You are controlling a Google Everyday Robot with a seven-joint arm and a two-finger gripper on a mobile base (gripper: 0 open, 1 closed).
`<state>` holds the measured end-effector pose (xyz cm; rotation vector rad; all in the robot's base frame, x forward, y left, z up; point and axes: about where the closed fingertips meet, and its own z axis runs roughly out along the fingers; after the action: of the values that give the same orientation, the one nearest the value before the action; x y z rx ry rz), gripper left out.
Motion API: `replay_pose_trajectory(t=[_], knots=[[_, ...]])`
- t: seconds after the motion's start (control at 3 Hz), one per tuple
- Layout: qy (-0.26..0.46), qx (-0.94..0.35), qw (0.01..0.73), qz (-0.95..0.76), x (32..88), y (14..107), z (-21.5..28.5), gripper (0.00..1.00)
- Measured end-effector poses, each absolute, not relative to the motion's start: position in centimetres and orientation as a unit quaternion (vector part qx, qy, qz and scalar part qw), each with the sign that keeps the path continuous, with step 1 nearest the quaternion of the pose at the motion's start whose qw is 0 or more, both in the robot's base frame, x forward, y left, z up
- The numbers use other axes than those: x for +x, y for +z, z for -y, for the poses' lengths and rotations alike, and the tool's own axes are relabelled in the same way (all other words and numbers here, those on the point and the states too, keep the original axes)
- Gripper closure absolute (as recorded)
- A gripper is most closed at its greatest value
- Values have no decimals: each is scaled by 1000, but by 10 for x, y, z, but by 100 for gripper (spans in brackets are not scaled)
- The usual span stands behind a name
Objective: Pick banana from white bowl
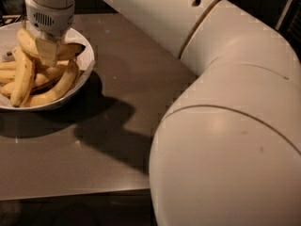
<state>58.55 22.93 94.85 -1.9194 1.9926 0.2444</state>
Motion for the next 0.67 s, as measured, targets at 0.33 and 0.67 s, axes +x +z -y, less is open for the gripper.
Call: replay_pose_trajectory(t=[0.33,0.67], knots=[[95,-688,199,-692,581,958,-226,100],[113,-719,202,-655,559,969,-209,100]])
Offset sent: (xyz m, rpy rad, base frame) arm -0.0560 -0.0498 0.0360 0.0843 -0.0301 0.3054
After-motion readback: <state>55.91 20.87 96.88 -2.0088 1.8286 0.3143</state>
